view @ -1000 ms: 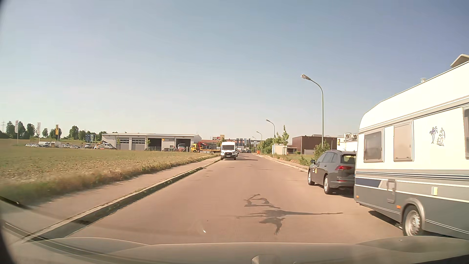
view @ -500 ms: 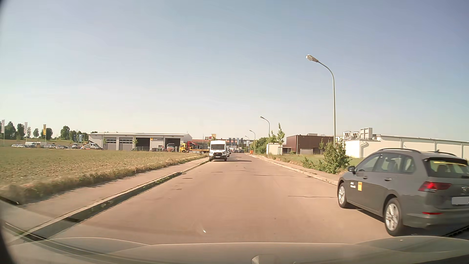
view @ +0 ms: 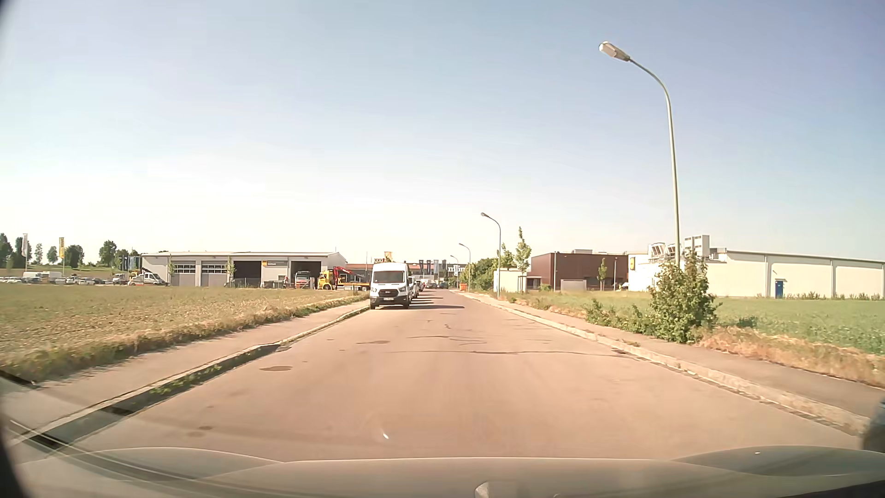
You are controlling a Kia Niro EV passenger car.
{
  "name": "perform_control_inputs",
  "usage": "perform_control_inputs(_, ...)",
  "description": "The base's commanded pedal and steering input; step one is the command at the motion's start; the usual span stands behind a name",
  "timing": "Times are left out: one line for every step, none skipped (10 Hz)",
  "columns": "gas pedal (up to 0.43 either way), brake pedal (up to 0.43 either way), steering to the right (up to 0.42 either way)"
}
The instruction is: Follow the waypoints while adhering to traffic rules and regulations
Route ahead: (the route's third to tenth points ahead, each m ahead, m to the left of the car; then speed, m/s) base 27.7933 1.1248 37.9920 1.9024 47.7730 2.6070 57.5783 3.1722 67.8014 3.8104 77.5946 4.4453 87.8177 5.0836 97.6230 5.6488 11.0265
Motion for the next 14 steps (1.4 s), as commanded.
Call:
perform_control_inputs(0.177, 0.000, 0.003)
perform_control_inputs(0.177, 0.000, 0.000)
perform_control_inputs(0.177, 0.000, -0.001)
perform_control_inputs(0.177, 0.000, -0.002)
perform_control_inputs(0.177, 0.000, -0.002)
perform_control_inputs(0.169, 0.000, -0.002)
perform_control_inputs(0.169, 0.000, -0.003)
perform_control_inputs(0.157, 0.000, -0.005)
perform_control_inputs(0.157, 0.000, -0.007)
perform_control_inputs(0.157, 0.000, -0.008)
perform_control_inputs(0.157, 0.000, -0.008)
perform_control_inputs(0.138, 0.000, -0.008)
perform_control_inputs(0.138, 0.000, -0.004)
perform_control_inputs(0.138, 0.000, -0.003)
